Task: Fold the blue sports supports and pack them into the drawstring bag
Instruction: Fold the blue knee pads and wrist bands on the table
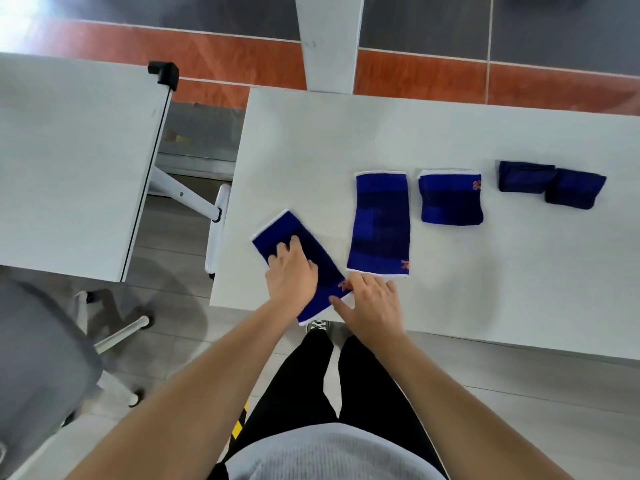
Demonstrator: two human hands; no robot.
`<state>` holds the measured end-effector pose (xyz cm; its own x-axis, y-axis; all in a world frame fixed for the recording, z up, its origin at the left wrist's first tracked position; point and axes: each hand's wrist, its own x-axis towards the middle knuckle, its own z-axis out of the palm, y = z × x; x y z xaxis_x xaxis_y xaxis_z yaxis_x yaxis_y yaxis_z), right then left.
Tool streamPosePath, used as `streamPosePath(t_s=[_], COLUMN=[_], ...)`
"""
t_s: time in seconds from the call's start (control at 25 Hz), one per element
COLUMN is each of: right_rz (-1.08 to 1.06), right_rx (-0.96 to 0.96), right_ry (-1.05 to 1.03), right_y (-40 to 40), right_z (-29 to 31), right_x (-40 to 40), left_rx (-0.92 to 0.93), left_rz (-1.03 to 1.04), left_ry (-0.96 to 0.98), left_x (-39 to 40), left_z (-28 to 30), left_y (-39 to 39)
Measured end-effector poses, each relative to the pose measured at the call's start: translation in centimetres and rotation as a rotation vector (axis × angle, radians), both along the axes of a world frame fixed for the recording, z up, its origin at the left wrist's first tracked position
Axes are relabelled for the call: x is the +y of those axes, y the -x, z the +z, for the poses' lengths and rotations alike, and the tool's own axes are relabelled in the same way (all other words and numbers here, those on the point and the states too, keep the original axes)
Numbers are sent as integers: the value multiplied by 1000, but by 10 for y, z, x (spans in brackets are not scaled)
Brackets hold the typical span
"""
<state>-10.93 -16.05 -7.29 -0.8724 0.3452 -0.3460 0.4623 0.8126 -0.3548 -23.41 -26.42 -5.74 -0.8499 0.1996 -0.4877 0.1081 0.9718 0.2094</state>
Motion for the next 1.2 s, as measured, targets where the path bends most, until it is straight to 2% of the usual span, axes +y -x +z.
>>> streamPosePath(t_s=[0.12, 0.24, 0.44, 0.56, 0.68, 0.84, 1.04, 1.2], right_rz=[-118, -224, -243, -226, -362, -664, -793, -818], right_rx=[7, 6, -79, 33, 129, 205, 147, 105], right_ry=[38, 40, 80, 228, 388, 442, 470, 493], right_y=[-7, -5, 0, -2, -16, -31, -29, -24], right_z=[-2, 0, 0, 8, 21, 30, 29, 21], right_x=[-14, -17, -17, -12, 9, 48, 82, 93], left_rx=[170, 165, 161, 159, 147, 132, 143, 163], left_rz=[21, 1, 23, 37, -75, -169, -323, -381], left_ry=[32, 78, 2, -159, -389, -513, -436, -371], left_x=[-17, -36, -47, -40, -12, 54, 125, 146], left_z=[-3, -8, -9, 5, 22, 30, 15, -4], left_y=[35, 59, 57, 60, 73, 94, 104, 110])
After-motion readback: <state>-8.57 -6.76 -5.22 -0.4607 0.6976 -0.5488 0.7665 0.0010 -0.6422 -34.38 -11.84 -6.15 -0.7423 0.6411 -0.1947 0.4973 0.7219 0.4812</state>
